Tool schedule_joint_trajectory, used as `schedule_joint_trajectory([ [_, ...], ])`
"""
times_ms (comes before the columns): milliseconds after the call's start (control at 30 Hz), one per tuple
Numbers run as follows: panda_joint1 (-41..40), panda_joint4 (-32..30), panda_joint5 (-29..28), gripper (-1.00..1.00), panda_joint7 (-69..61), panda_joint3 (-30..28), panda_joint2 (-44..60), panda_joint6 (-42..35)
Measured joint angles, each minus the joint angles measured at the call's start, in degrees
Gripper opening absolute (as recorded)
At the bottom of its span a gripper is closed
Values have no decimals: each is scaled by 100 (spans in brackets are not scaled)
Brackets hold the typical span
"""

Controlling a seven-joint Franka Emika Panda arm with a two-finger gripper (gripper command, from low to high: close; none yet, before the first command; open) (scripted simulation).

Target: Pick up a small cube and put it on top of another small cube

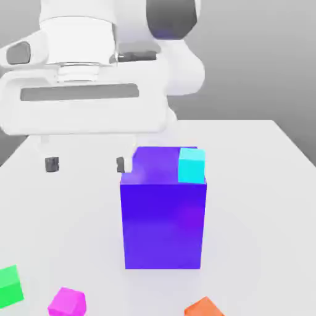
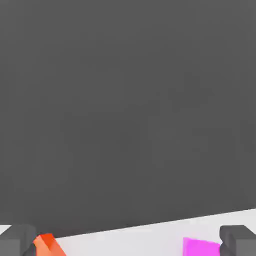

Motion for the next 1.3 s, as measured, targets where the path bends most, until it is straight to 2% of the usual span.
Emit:
schedule_joint_trajectory([
  [333,-384,-41,163,0,-218,-156,2057,657],
  [500,-637,138,438,0,-434,92,3098,1360],
  [533,-671,163,472,-100,-460,133,3213,1447],
  [767,-669,158,460,-100,-451,128,3194,1430],
  [933,-567,3,174,-100,-171,-210,2319,708],
  [1067,-1080,205,300,-100,192,-834,2044,178],
  [1167,-1340,297,630,-100,49,-741,2520,530],
  [1200,-1394,312,710,100,-1,-689,2654,642],
  [1300,-1394,312,711,100,-1,-689,2654,642],
])
